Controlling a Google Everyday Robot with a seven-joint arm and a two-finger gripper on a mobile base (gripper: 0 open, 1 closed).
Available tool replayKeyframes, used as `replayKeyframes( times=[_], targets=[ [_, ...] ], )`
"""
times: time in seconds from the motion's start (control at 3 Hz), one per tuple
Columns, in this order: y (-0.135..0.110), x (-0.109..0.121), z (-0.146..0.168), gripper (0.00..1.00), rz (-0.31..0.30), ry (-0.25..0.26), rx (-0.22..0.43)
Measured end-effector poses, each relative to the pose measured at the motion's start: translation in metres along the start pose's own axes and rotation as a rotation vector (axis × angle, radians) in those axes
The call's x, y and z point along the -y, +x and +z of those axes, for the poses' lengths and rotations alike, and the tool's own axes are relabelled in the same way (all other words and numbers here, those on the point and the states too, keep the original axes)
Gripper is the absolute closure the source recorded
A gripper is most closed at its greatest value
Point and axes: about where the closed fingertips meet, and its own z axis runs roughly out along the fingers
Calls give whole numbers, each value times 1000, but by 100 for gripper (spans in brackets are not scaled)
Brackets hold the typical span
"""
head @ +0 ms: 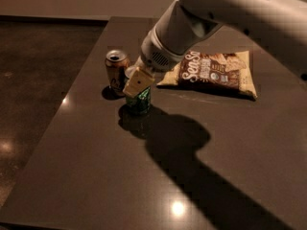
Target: Move green can near orange can
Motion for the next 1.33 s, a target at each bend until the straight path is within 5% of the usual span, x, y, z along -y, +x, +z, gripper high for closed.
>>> replayKeyframes(
  times=[0.67, 1.0, 1.33],
  targets=[
    [-5, 4, 9, 13, 17, 2, 6],
    [-6, 3, 10, 0, 15, 1, 6],
    [-6, 3, 10, 0, 14, 1, 6]
  ],
)
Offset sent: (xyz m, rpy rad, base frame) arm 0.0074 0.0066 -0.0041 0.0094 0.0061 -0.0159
